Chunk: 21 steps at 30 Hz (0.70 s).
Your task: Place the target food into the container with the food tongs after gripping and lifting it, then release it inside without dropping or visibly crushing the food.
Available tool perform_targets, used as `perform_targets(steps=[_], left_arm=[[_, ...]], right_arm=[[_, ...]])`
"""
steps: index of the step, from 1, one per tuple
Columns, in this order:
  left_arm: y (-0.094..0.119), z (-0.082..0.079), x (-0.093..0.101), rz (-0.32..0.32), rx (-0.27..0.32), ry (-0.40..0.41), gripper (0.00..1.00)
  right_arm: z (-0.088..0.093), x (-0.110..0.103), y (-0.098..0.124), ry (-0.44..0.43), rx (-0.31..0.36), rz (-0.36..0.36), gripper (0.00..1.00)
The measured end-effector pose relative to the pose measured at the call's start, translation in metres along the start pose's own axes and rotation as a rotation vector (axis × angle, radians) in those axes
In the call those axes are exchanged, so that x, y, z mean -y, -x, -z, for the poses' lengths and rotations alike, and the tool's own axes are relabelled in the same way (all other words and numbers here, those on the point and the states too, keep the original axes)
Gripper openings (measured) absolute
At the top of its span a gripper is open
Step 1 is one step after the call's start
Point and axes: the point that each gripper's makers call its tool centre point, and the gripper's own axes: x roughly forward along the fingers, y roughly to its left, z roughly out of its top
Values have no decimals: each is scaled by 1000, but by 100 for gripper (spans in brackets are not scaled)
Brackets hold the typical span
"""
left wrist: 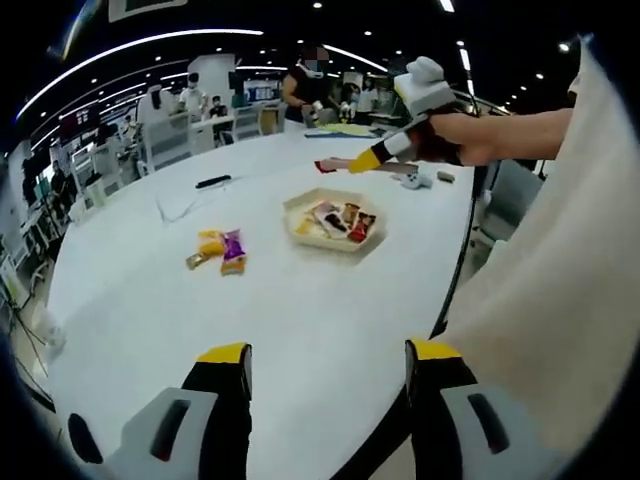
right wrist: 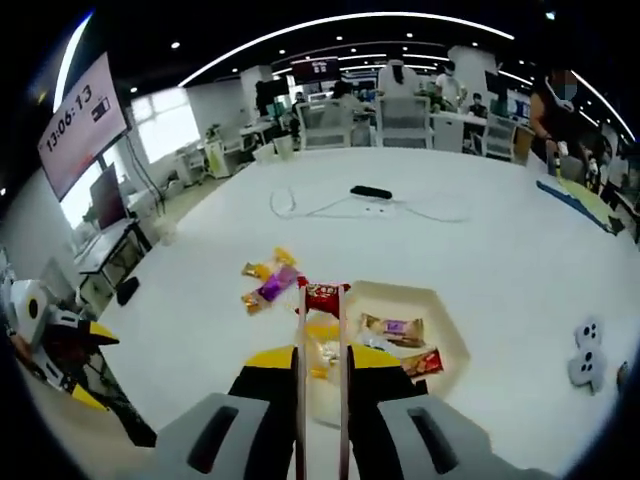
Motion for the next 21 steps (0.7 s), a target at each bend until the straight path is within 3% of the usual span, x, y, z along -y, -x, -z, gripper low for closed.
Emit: perform_targets(steps=[21], left_arm=[[-5,1,6,19,-2,-8,62]], right_arm=[[9,25,17,-49,14,61,17]])
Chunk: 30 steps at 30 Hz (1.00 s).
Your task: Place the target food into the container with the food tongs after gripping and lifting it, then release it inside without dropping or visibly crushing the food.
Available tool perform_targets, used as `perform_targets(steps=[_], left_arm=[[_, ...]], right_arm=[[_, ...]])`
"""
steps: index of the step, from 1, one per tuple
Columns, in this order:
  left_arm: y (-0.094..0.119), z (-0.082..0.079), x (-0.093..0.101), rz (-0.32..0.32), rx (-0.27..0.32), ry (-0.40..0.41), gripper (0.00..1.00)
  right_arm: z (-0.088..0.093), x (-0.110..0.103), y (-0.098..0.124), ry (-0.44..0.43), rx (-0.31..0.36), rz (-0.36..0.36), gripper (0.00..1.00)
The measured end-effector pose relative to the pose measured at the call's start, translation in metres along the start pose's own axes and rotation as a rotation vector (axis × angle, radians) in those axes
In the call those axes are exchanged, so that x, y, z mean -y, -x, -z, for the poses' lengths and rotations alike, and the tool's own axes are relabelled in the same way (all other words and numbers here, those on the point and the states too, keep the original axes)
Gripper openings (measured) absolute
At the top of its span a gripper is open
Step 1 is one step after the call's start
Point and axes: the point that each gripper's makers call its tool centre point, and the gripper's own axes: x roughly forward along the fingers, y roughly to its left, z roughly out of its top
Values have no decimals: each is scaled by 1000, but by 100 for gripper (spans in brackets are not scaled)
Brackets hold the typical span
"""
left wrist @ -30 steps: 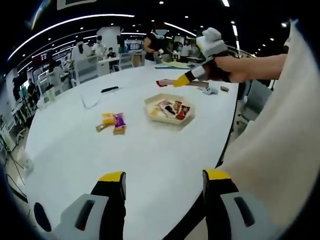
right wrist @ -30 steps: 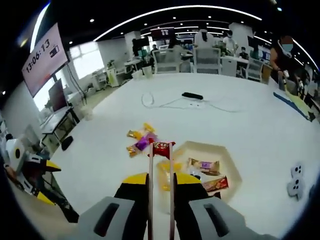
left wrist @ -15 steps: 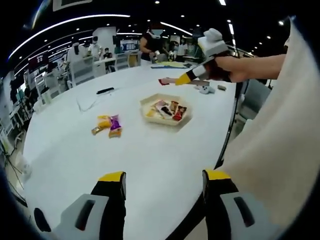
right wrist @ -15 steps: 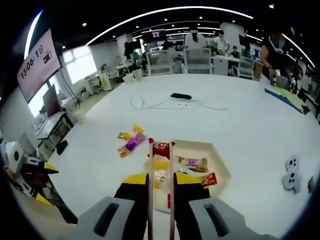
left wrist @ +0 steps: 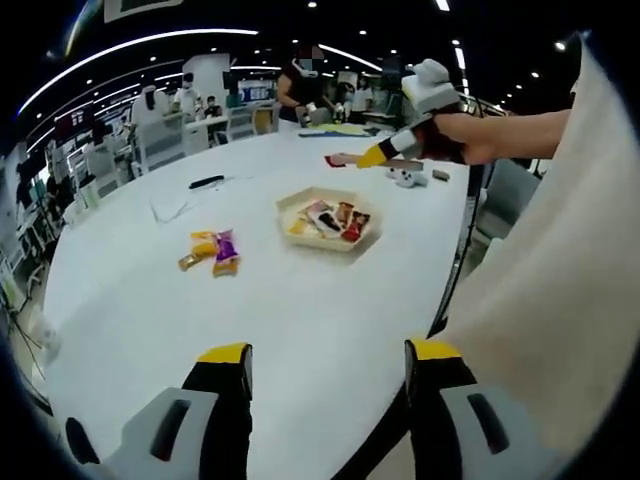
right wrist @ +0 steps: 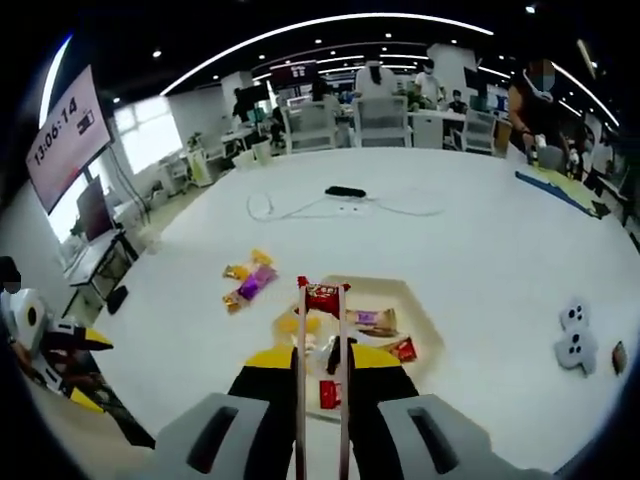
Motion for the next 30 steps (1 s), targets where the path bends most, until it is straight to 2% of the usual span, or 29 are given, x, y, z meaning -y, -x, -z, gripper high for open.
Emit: perform_targets(steps=[15,30], left_arm=[[3,3,2,-3,1,4,61],[6,6,3,-29,12,29,61]], right_arm=[[3,-1,3,-18,0,3,17],[-2,-8,-2,14,-4,-14,18]])
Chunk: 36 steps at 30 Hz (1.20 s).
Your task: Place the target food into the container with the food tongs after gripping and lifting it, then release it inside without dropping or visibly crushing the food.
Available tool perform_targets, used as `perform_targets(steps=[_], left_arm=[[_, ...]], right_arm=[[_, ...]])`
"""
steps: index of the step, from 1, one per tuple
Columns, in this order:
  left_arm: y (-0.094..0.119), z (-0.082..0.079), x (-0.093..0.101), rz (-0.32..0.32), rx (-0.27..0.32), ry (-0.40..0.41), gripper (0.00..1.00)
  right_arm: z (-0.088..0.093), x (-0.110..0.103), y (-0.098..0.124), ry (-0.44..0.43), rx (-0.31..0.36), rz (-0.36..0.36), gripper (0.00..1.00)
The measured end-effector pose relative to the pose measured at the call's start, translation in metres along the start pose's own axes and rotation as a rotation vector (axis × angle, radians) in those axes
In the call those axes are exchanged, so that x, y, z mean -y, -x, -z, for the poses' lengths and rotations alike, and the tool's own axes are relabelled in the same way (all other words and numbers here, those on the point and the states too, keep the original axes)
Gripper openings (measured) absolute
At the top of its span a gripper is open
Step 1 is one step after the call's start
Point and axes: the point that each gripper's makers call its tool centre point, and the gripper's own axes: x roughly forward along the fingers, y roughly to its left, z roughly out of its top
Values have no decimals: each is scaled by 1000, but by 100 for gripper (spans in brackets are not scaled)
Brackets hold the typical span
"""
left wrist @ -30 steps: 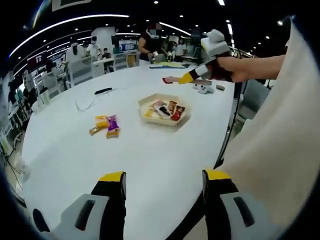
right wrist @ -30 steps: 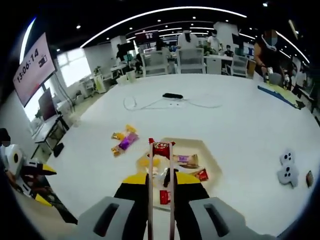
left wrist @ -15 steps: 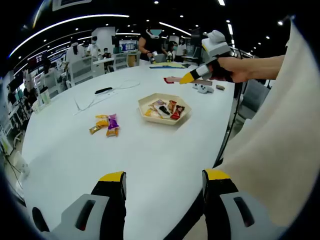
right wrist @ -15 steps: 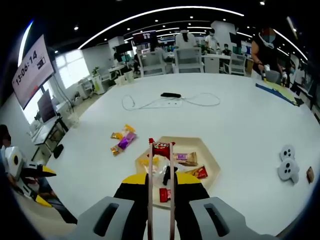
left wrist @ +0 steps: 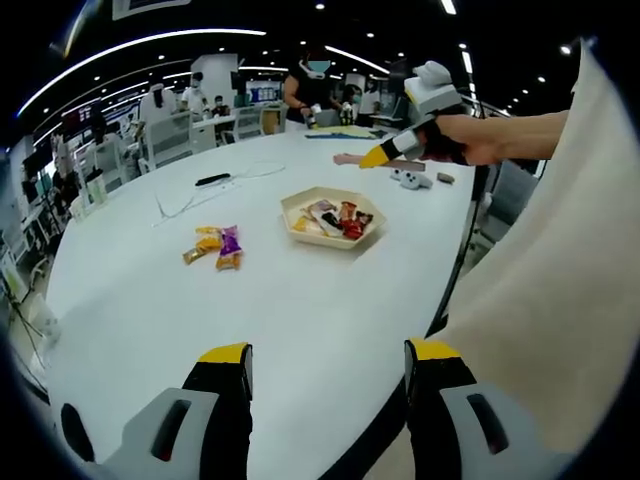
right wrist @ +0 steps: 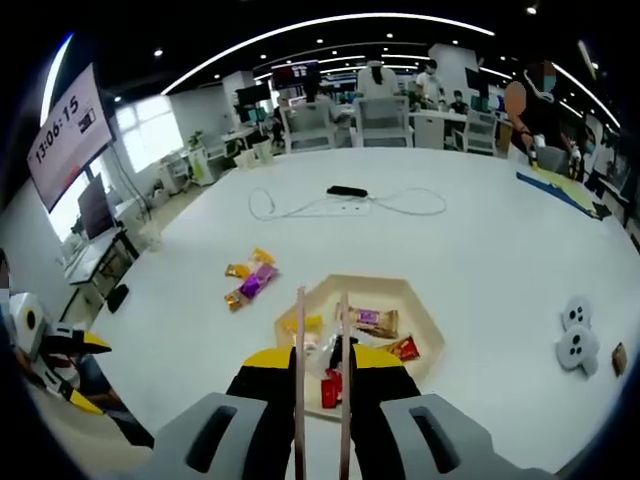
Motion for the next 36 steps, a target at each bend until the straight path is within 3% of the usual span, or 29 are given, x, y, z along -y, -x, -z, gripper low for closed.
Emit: perform_targets(steps=[26,36], left_arm=[[31,31,-22,-107,18,102,61],[48,48,-32,-166,22,166,61]], right_arm=[[-13,-73,-44,133,-69,-146,19],[-13,-109,-72,213,-121,-220,19]])
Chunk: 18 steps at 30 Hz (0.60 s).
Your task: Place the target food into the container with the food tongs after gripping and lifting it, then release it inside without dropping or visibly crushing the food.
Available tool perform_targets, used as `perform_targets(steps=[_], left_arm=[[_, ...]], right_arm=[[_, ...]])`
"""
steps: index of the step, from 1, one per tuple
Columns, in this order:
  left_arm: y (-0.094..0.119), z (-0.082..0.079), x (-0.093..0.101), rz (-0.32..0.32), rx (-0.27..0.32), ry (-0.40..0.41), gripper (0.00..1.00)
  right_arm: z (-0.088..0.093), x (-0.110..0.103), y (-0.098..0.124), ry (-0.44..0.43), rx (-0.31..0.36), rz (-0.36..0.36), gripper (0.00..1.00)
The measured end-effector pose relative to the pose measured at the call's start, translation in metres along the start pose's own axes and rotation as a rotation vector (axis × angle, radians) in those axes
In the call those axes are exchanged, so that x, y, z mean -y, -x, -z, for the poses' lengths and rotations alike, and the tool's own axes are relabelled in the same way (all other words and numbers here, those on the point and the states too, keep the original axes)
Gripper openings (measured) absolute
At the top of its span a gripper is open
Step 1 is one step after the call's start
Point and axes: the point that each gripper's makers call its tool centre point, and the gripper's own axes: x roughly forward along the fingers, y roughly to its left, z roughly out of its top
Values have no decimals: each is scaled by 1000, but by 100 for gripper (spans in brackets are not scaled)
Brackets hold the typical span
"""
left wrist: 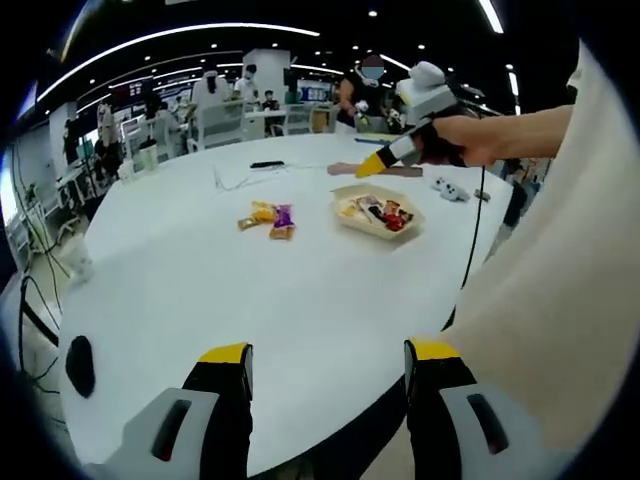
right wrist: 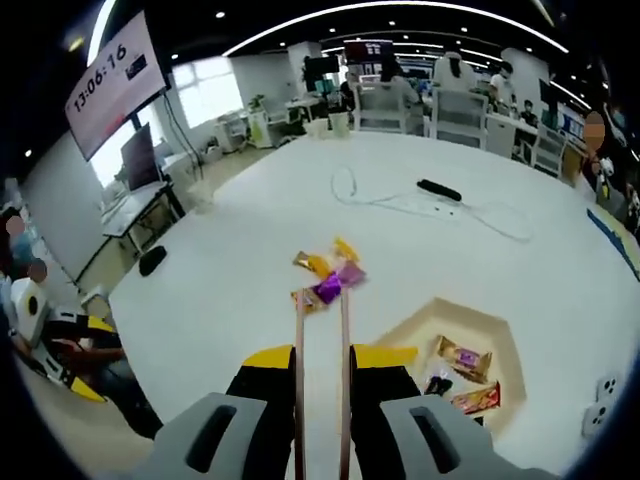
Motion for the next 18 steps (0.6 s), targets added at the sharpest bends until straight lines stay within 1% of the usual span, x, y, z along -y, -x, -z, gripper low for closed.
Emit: perform_targets(steps=[2,5,11,18], left_arm=[[2,2,-2,-8,0,6,61],[9,9,-9,-34,1,32,61],[17,15,-18,-77,11,72,61],[22,21,-22,-111,19,117,61]], right_arm=[[-1,-3,-5,11,-8,-9,19],[-4,-12,-18,43,-30,-35,19],[-8,-22,-34,86,-64,-66,19],[-6,-28,-49,119,-103,-85,19]])
